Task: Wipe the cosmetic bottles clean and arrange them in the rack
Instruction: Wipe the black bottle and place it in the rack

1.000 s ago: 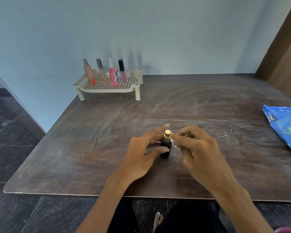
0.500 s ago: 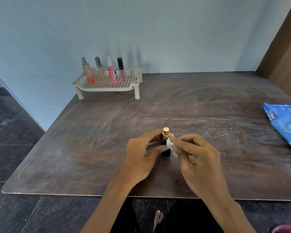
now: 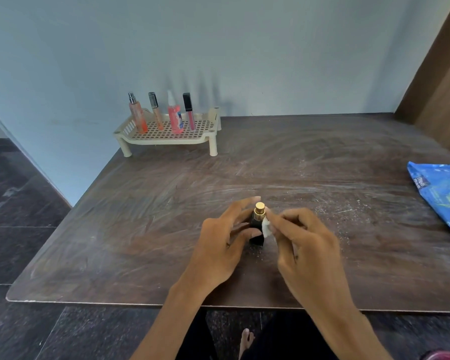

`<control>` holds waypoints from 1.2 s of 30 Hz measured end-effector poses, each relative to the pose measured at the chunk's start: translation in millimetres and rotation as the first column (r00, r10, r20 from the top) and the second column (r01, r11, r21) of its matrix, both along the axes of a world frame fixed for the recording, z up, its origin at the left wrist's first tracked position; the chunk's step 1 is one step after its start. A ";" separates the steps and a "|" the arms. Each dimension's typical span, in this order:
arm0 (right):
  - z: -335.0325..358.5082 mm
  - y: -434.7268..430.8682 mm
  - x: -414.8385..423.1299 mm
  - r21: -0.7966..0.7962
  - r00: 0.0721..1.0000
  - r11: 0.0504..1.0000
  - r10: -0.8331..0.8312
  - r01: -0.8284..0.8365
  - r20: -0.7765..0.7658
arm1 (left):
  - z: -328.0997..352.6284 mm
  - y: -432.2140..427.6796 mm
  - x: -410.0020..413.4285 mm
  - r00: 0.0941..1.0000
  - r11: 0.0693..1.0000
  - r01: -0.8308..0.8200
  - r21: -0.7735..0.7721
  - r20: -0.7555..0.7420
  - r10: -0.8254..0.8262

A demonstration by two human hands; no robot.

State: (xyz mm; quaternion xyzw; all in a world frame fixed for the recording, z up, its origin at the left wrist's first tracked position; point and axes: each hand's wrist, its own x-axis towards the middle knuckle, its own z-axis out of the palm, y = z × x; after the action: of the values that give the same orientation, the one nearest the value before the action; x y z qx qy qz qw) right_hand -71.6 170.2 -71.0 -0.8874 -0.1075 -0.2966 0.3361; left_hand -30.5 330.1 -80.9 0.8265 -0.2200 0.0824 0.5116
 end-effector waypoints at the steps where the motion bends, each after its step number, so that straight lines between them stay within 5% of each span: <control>1: -4.2 1.1 -4.8 0.024 1.000 1.000 0.001 -0.001 0.011 | -1.0 0.5 -0.5 1.000 1.000 -0.002 -0.009 -0.002 0.002; 11: -2.5 -1.0 -14.4 0.556 0.994 0.830 0.016 0.046 -0.107 | -2.5 -0.4 -0.4 1.000 1.000 0.001 -0.012 0.018 -0.001; 19: -2.7 10.1 -1.0 0.138 0.998 0.988 -0.069 0.068 -0.002 | 0.7 -8.8 -7.3 0.994 0.997 -0.074 -0.010 0.080 0.075; 23: -2.8 8.7 -4.0 0.121 0.997 0.991 -0.066 0.061 0.038 | 0.9 -11.6 -10.0 0.977 0.982 -0.183 0.044 0.115 0.177; 30: -1.8 -0.1 -0.2 0.090 0.997 0.995 -0.048 0.043 0.058 | 10.8 -9.6 0.0 0.988 0.980 -0.117 0.161 0.115 0.099; 36: -6.2 12.0 -12.0 0.101 0.990 0.989 -0.116 0.107 0.086 | 2.7 -20.2 0.0 0.941 0.928 -0.274 0.253 0.268 0.205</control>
State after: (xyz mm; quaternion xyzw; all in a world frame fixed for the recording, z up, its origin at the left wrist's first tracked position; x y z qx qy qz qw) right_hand -83.6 182.2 -77.2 -0.8602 -0.0587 -0.3602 0.3561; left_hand -30.5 309.9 -78.2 0.8968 -0.1855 0.2098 0.3426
